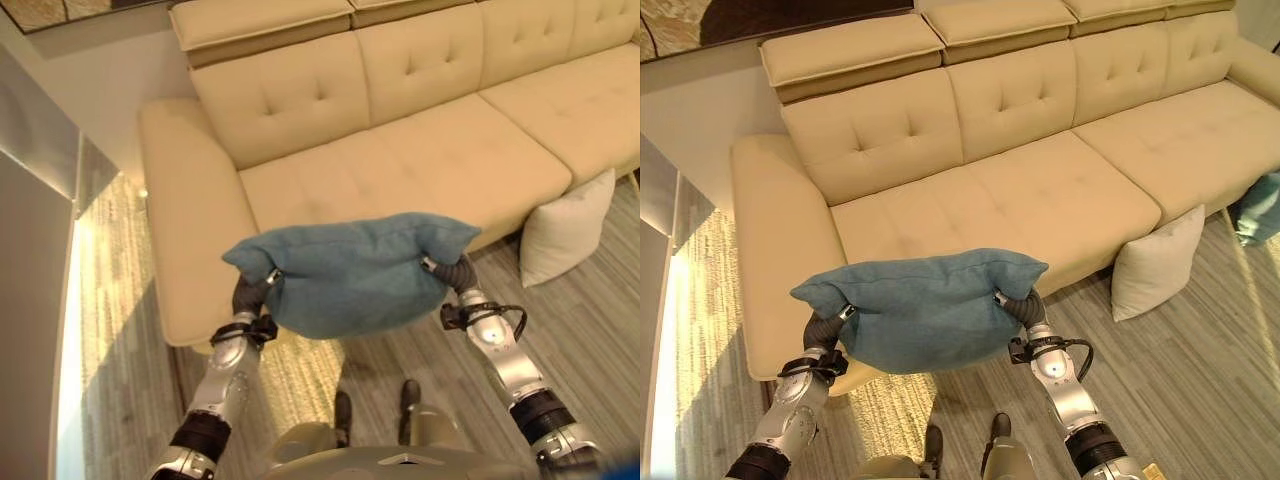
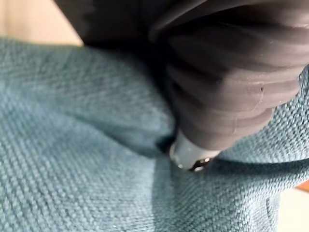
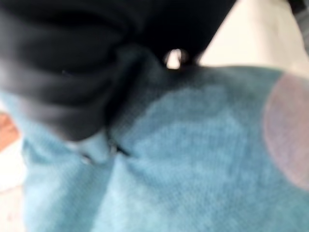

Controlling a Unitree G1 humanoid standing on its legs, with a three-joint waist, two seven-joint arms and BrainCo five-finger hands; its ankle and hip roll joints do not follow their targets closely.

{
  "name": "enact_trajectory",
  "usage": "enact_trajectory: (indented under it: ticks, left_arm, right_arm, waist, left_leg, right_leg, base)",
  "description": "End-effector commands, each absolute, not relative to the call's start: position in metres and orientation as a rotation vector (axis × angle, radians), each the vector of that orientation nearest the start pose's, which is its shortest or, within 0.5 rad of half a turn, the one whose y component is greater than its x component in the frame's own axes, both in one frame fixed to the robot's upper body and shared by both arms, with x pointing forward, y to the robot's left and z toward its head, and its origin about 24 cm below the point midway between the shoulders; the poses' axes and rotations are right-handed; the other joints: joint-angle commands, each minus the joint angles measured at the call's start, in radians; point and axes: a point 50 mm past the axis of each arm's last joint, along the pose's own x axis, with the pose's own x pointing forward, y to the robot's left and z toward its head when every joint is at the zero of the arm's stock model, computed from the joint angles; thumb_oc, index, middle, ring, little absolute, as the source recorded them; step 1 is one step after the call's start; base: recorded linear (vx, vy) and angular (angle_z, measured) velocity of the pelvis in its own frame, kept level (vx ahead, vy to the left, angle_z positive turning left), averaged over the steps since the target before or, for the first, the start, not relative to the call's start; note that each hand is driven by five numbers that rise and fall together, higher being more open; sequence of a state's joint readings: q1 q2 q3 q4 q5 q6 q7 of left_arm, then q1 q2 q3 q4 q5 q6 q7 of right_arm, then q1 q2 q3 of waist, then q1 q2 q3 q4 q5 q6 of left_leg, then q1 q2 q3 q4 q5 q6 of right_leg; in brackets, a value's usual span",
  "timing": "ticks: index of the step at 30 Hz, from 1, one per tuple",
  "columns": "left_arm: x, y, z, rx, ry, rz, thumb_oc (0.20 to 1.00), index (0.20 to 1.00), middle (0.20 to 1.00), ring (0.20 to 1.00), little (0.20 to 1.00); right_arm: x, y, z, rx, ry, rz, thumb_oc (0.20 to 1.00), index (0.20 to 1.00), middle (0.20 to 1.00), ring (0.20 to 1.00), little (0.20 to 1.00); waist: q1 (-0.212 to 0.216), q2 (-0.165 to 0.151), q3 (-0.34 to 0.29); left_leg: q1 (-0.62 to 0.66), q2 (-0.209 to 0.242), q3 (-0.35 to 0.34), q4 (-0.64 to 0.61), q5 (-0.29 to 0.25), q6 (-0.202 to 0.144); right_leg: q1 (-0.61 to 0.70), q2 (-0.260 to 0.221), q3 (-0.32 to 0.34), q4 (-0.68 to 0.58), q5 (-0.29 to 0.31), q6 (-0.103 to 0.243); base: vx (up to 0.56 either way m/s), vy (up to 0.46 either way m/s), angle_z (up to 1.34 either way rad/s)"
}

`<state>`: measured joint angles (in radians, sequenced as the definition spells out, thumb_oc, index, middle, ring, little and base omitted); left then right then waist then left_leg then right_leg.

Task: Pick up all the scattered cushions and arrange them neatly on the sofa.

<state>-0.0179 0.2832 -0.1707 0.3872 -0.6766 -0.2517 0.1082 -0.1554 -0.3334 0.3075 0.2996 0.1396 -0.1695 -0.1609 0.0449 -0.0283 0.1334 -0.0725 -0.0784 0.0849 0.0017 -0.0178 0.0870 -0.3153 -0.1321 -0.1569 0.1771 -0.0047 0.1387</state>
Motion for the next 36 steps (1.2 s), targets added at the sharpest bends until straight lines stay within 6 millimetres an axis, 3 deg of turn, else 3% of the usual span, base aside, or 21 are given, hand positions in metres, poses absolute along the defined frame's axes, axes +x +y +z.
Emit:
enact_trajectory:
  ticks: [1,5,6,7,8,9,11,12,15,17,21,23,26,28,32,36]
  left_arm:
    - [0.267,0.168,0.026,-0.355,-0.05,-0.014,0.2,0.2,0.2,0.2,0.2]
    - [0.265,0.156,0.02,-0.382,-0.022,-0.048,0.2,0.2,0.2,0.2,0.2]
    - [0.266,0.148,0.019,-0.411,-0.011,-0.071,0.2,0.2,0.2,0.2,0.2]
    - [0.269,0.142,0.021,-0.426,-0.017,-0.087,0.2,0.2,0.2,0.2,0.2]
    - [0.269,0.142,0.021,-0.426,-0.017,-0.087,0.2,0.2,0.2,0.2,0.2]
    - [0.27,0.14,0.021,-0.432,-0.015,-0.094,0.2,0.2,0.2,0.2,0.2]
    - [0.27,0.14,0.02,-0.424,-0.008,-0.103,0.2,0.2,0.2,0.2,0.2]
    - [0.269,0.139,0.019,-0.424,-0.002,-0.108,0.2,0.2,0.2,0.2,0.2]
    - [0.272,0.139,0.022,-0.412,-0.005,-0.107,0.2,0.2,0.2,0.2,0.2]
    - [0.272,0.142,0.022,-0.416,-0.009,-0.098,0.2,0.2,0.2,0.2,0.2]
    - [0.267,0.149,0.022,-0.385,-0.008,-0.098,0.2,0.2,0.2,0.2,0.2]
    - [0.268,0.16,0.028,-0.363,-0.038,-0.082,0.2,0.2,0.2,0.2,0.2]
    - [0.268,0.166,0.032,-0.347,-0.058,-0.069,0.2,0.2,0.2,0.2,0.2]
    - [0.268,0.167,0.031,-0.348,-0.061,-0.066,0.2,0.2,0.2,0.2,0.2]
    - [0.269,0.162,0.031,-0.343,-0.062,-0.08,0.2,0.2,0.2,0.2,0.2]
    - [0.268,0.16,0.027,-0.341,-0.047,-0.085,0.2,0.2,0.2,0.2,0.2]
  right_arm:
    - [0.288,-0.15,0.069,-0.194,-0.221,0.122,0.2,0.2,0.2,0.2,0.2]
    - [0.281,-0.157,0.062,-0.196,-0.196,0.111,0.2,0.2,0.2,0.2,0.2]
    - [0.279,-0.163,0.061,-0.201,-0.195,0.093,0.2,0.2,0.2,0.2,0.2]
    - [0.28,-0.168,0.062,-0.197,-0.197,0.065,0.2,0.2,0.2,0.2,0.2]
    - [0.28,-0.168,0.062,-0.198,-0.197,0.065,0.2,0.2,0.2,0.2,0.2]
    - [0.282,-0.173,0.063,-0.202,-0.196,0.042,0.2,0.2,0.2,0.2,0.2]
    - [0.283,-0.177,0.066,-0.206,-0.204,0.031,0.2,0.2,0.2,0.2,0.2]
    - [0.282,-0.18,0.067,-0.214,-0.208,0.027,0.2,0.2,0.2,0.2,0.2]
    - [0.285,-0.186,0.064,-0.22,-0.186,-0.011,0.2,0.2,0.2,0.2,0.2]
    - [0.285,-0.184,0.064,-0.227,-0.186,-0.001,0.2,0.2,0.2,0.2,0.2]
    - [0.281,-0.179,0.061,-0.222,-0.176,0.017,0.2,0.2,0.2,0.2,0.2]
    - [0.284,-0.172,0.066,-0.209,-0.195,0.043,0.2,0.2,0.2,0.2,0.2]
    - [0.285,-0.169,0.069,-0.199,-0.212,0.055,0.2,0.2,0.2,0.2,0.2]
    - [0.286,-0.171,0.069,-0.199,-0.212,0.052,0.2,0.2,0.2,0.2,0.2]
    - [0.286,-0.174,0.069,-0.189,-0.212,0.037,0.2,0.2,0.2,0.2,0.2]
    - [0.282,-0.18,0.065,-0.189,-0.196,0.016,0.2,0.2,0.2,0.2,0.2]
  waist:
    - [-0.021,-0.03,-0.057]
    - [-0.033,-0.043,-0.079]
    - [-0.032,-0.044,-0.056]
    - [-0.037,-0.055,-0.037]
    - [-0.04,-0.052,-0.039]
    - [-0.041,-0.057,-0.037]
    - [-0.035,-0.058,-0.043]
    - [-0.036,-0.055,-0.052]
    - [-0.004,-0.029,-0.058]
    - [0.003,-0.025,-0.065]
    - [0.011,-0.036,-0.094]
    - [0.019,-0.032,-0.075]
    - [0.019,-0.024,-0.066]
    - [0.004,-0.023,-0.07]
    - [-0.026,-0.03,-0.053]
    - [-0.037,-0.043,-0.063]
  left_leg:
    - [0.048,0.019,-0.138,0.078,-0.119,-0.054]
    - [0.086,0.046,-0.202,0.109,-0.156,-0.085]
    - [0.003,0.062,-0.215,0.292,-0.097,-0.126]
    - [-0.112,0.068,-0.2,0.431,-0.026,-0.122]
    - [-0.12,0.068,-0.203,0.439,-0.03,-0.122]
    - [-0.172,0.083,-0.157,0.453,-0.031,-0.11]
    - [-0.189,0.058,-0.131,0.375,-0.081,-0.099]
    - [-0.184,0.049,-0.125,0.308,-0.07,-0.103]
    - [-0.247,0.044,-0.052,0.124,0.061,-0.126]
    - [-0.219,0.046,-0.05,0.08,0.059,-0.12]
    - [-0.149,0.017,-0.073,0.078,0.032,-0.086]
    - [-0.126,0.017,-0.063,0.101,0.001,-0.061]
    - [-0.107,0.019,-0.07,0.116,-0.023,-0.044]
    - [-0.071,0.009,-0.099,0.089,-0.025,-0.04]
    - [-0.015,-0.018,-0.157,0.057,-0.036,-0.042]
    - [0.024,-0.028,-0.208,0.017,-0.036,-0.056]
  right_leg:
    - [0.052,0.071,0.061,-0.184,0.104,0.029]
    - [0.096,0.09,0.104,-0.176,0.103,-0.007]
    - [0.134,0.089,0.093,-0.164,0.084,-0.033]
    - [0.154,0.086,0.078,-0.164,0.058,-0.061]
    - [0.151,0.087,0.075,-0.163,0.058,-0.061]
    - [0.174,0.08,0.05,-0.163,0.034,-0.071]
    - [0.206,0.077,0.039,-0.173,0.017,-0.069]
    - [0.22,0.072,0.029,-0.182,0.01,-0.061]
    - [0.284,0.096,0.008,-0.204,-0.03,-0.061]
    - [0.29,0.099,0.016,-0.198,-0.04,-0.054]
    - [0.313,0.041,0.021,-0.13,-0.066,-0.024]
    - [0.273,0.005,0.03,-0.012,-0.041,-0.003]
    - [0.215,0.001,0.051,0.067,-0.028,-0.005]
    - [0.16,0.039,0.1,0.006,-0.007,-0.011]
    - [0.085,0.079,0.174,-0.136,0.068,0.019]
    - [0.112,0.087,0.194,-0.186,0.096,0.027]
  base:
    - [0.39,-0.129,0.26]
    - [0.28,-0.181,1.0]
    - [0.2,-0.309,0.52]
    - [0.08,-0.223,0.81]
    - [0.08,-0.155,1.13]
    - [0.19,-0.071,1.03]
    - [0.24,-0.024,0.55]
    - [0.23,0.058,0.33]
    - [0.26,0.103,0.23]
    - [0.25,0.16,0.08]
    - [0.3,0.258,-0.2]
    - [0.12,0.232,-0.33]
    - [0.09,0.15,-0.26]
    - [0.18,0.068,0.04]
    - [0.18,-0.007,0.52]
    - [0.15,-0.104,0.63]
